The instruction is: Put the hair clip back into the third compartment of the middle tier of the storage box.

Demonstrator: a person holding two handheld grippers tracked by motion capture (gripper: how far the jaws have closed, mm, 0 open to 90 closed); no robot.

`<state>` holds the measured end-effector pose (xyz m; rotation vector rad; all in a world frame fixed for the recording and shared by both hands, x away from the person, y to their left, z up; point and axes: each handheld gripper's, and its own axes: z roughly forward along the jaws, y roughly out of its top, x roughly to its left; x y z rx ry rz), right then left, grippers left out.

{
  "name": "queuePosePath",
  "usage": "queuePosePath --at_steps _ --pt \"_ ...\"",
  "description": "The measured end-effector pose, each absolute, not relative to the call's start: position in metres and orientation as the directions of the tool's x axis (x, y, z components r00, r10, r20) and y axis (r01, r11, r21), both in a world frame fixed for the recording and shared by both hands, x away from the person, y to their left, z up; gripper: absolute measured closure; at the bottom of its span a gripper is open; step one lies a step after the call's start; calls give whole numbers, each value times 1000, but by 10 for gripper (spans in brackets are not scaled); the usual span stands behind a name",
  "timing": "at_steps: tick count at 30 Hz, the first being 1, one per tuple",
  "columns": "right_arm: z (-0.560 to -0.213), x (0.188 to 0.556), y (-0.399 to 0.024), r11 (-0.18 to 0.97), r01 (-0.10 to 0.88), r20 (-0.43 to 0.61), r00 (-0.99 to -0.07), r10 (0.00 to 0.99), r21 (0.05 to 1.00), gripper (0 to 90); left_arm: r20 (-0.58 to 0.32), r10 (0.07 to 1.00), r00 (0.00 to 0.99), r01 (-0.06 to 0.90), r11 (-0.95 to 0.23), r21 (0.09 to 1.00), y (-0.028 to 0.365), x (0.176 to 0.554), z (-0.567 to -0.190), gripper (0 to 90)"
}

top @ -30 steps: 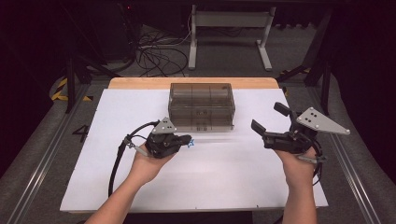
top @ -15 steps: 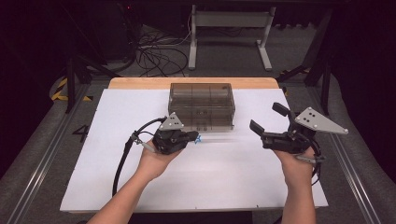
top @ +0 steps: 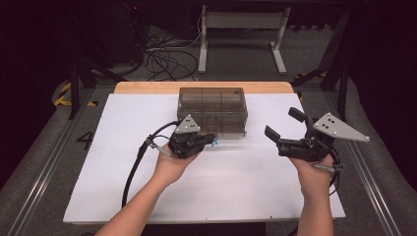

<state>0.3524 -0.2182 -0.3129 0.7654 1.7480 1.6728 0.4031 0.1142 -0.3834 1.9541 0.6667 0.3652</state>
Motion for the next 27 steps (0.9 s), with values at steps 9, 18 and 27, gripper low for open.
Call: queuePosePath --at_steps 9,18,27 --pt "-312 352 -220 27 1 -20 -661 750 1000 49 -47 609 792 293 -310 905 103 414 -386 886" --pt "-313 353 -218 34 7 -21 -661 750 999 49 -62 622 780 294 -277 915 96 422 -387 885" --pt "-313 353 -218 32 11 -17 -660 751 999 49 -69 629 774 273 -234 933 88 430 -388 885"
